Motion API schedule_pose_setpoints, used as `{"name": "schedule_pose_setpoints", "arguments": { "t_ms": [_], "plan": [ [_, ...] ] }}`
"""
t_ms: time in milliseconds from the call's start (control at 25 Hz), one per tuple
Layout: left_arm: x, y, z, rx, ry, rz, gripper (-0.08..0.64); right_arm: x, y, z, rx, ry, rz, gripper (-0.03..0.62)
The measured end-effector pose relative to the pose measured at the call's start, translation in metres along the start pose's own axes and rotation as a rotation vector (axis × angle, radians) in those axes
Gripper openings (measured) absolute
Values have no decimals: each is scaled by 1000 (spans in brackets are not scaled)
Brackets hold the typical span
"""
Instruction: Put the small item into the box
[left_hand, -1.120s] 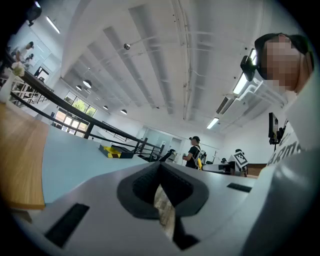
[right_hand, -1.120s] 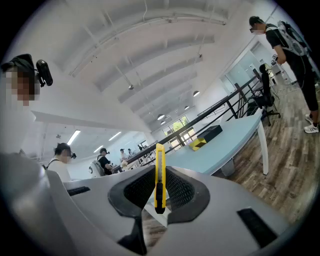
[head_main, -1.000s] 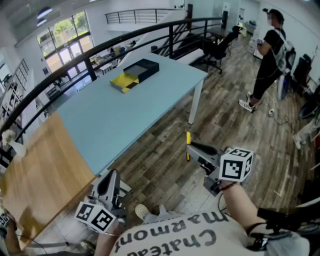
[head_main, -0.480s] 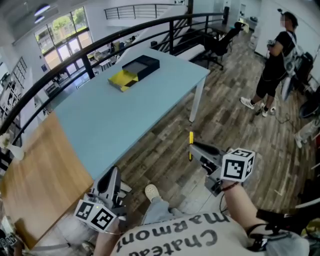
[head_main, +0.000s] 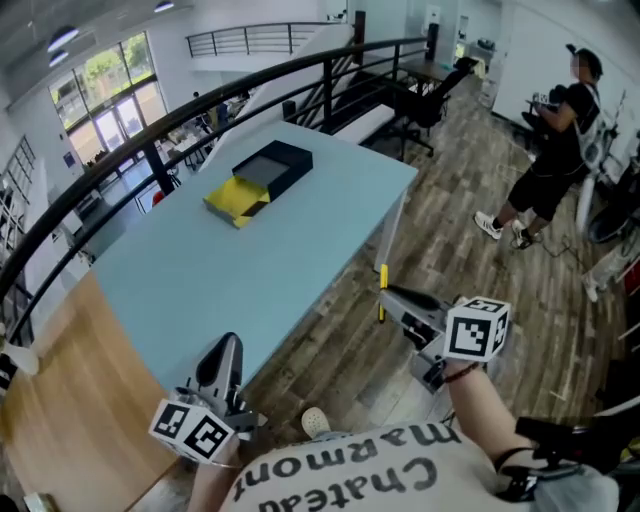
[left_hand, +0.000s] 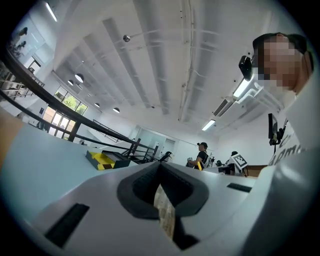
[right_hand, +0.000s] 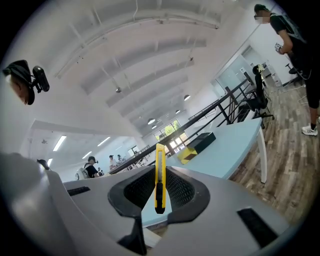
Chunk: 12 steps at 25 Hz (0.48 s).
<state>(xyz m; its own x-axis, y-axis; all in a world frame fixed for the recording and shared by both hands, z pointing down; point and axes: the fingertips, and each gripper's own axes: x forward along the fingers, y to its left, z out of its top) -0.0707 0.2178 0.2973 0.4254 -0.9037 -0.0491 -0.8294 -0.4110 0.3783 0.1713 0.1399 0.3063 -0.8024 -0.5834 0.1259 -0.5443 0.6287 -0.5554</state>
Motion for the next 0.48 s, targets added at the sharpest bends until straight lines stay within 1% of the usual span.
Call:
{"name": "schedule_pose_setpoints", "arguments": {
  "t_ms": [200,360,480],
  "plan": [
    [39,41,35,23,-17,-21,2,57,-1,31,-25,-19,27,83],
    [60,64,54,49,-28,-50,2,93,-4,43,-25,-34,44,84],
    [70,82,63,66,-35,-52,2,115,-8,47,-19,-42,50,84]
  ]
}}
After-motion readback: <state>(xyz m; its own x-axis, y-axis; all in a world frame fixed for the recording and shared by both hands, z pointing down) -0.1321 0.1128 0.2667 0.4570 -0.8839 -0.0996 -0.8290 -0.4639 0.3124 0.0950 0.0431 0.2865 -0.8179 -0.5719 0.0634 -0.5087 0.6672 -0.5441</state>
